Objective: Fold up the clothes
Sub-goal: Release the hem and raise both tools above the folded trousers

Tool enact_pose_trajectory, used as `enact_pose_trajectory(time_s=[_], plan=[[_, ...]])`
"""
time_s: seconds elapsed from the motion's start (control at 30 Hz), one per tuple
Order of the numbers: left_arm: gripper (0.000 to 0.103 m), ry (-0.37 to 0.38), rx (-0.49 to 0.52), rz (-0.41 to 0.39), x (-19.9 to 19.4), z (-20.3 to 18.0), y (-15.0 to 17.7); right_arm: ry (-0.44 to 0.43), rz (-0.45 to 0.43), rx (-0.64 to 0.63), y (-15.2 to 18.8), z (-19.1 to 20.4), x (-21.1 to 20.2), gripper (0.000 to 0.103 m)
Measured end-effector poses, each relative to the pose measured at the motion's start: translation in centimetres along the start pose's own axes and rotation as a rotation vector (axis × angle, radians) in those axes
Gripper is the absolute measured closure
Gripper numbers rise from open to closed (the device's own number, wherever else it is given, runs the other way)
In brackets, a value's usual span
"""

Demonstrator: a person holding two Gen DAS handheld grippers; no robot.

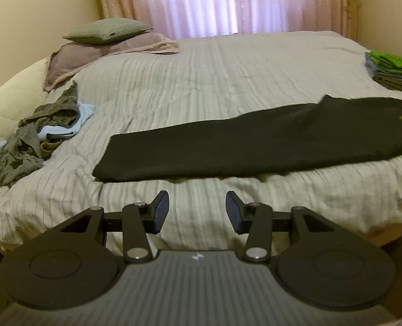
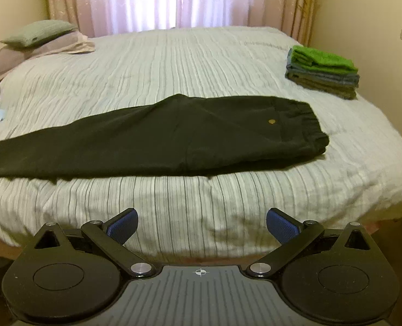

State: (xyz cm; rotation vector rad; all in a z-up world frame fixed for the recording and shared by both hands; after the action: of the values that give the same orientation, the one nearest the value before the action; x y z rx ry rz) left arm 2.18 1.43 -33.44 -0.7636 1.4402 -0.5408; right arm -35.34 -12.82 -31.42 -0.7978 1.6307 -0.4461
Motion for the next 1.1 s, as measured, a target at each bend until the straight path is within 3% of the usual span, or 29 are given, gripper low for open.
enact_pose_trajectory(time_s=[0.37,1.1], plan=[[0.061,0.044,0.083,0.008,-1.7,-3.7,1.5,-0.018,-0.007,0.012,2.0,-0.8,-2.5,0.000],[0.061,-0.003,0.059,0.014,-2.4,-1.9,2.7,-0.100,-0.011,-0.030,2.4,2.4,-2.4,0.000]])
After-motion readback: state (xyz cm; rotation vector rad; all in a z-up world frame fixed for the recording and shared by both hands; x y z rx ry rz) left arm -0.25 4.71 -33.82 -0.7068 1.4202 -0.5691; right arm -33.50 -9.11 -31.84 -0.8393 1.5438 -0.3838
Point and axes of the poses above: each gripper's, at about its wrist camera, not at the fingertips, and x roughly the way its jaws point, z to its left, y to its underside, the point moved 10 cm from there along x, roughly the way its jaws point, and after that the axes turned 15 degrees about y, right-handed, at the moved point
